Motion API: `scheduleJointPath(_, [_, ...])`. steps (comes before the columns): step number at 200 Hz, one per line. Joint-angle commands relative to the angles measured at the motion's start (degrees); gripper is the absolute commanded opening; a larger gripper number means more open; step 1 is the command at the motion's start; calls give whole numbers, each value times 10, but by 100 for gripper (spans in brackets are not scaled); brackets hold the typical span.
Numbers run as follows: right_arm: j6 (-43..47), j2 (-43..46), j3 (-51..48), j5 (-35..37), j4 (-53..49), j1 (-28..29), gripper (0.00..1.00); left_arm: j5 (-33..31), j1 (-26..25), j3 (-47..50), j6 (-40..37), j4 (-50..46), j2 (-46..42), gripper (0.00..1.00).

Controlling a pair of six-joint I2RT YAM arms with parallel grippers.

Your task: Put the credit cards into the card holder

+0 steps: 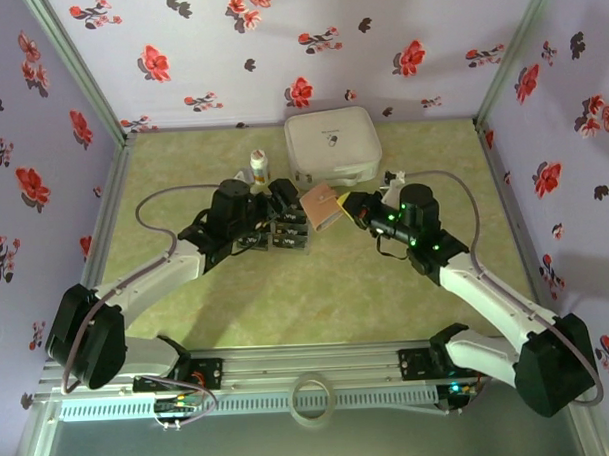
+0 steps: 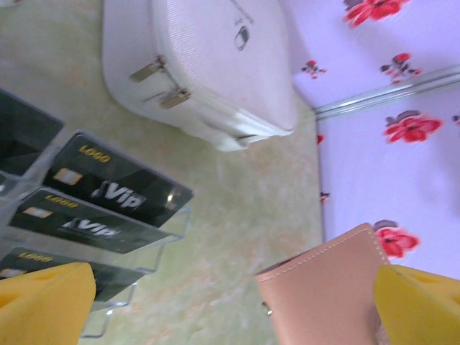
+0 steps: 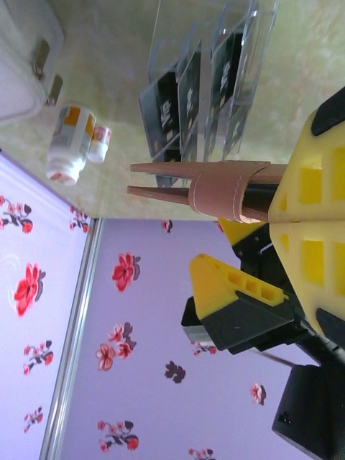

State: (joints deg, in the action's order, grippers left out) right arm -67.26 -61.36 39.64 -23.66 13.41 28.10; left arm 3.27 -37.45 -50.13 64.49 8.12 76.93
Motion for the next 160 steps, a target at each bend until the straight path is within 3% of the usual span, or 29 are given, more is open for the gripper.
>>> scheduleJointPath(1, [-29, -7, 21, 34, 50, 15, 0, 8, -5, -2, 59, 79, 7, 100])
scheduleJointPath(105, [-57, -54, 38, 58, 116, 59, 0, 24, -12, 15, 130, 198, 57, 99])
scheduleJointPath(160, [-54, -64, 15, 66, 120, 61, 0, 29, -12, 27, 131, 238, 55, 74])
